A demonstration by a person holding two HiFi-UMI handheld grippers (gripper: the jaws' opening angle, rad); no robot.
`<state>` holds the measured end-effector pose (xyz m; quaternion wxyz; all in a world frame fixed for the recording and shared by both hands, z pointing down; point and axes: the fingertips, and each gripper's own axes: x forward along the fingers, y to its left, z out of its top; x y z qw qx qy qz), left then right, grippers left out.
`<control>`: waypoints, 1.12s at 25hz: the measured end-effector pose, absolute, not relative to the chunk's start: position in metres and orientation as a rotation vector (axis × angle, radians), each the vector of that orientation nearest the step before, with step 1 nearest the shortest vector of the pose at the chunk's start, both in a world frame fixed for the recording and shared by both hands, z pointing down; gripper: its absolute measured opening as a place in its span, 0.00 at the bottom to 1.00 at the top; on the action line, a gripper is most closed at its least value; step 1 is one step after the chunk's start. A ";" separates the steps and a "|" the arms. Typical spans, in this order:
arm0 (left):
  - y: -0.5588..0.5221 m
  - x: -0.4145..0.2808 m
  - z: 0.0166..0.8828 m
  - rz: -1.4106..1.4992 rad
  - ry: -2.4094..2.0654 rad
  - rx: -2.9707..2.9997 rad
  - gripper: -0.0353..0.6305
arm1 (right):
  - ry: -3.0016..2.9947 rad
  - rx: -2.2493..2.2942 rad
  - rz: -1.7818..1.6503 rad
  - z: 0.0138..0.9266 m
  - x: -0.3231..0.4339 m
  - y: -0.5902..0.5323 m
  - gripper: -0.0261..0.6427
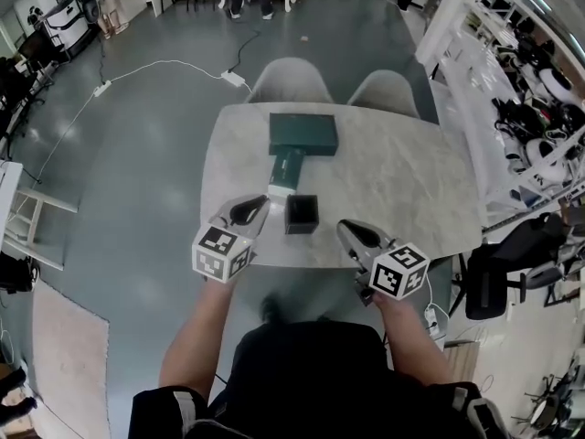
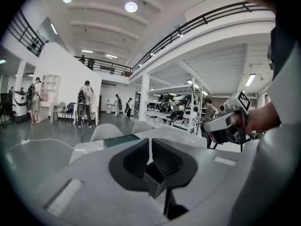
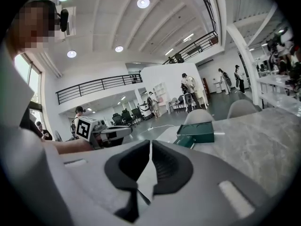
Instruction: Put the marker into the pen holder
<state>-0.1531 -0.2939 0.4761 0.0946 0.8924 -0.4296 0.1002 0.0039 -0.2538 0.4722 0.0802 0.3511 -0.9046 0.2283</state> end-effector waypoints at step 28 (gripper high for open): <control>-0.183 -0.028 0.389 0.138 -1.740 2.412 0.07 | -3.055 0.913 0.265 0.372 0.167 -0.197 0.04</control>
